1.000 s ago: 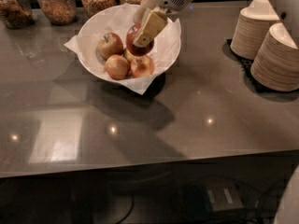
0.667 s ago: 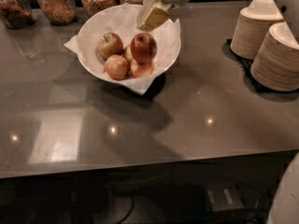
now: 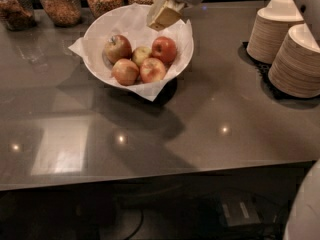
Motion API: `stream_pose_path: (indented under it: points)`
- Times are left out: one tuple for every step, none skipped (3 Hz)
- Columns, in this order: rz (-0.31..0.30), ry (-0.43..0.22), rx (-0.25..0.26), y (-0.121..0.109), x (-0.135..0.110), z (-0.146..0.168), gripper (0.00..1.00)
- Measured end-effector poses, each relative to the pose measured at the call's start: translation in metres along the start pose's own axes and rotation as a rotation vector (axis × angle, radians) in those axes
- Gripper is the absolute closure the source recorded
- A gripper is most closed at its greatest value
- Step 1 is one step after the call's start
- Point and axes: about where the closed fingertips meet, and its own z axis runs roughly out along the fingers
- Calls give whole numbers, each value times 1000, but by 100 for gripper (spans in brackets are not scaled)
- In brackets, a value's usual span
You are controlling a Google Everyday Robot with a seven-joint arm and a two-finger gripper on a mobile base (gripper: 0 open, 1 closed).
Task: Pick apple from white bowl
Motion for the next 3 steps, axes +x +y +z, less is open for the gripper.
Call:
stream_pose_path:
  points:
    - [24, -8, 19, 3, 7, -4, 58]
    - [34, -6, 25, 8, 16, -4, 36]
    - [10, 1, 27, 9, 27, 0, 12]
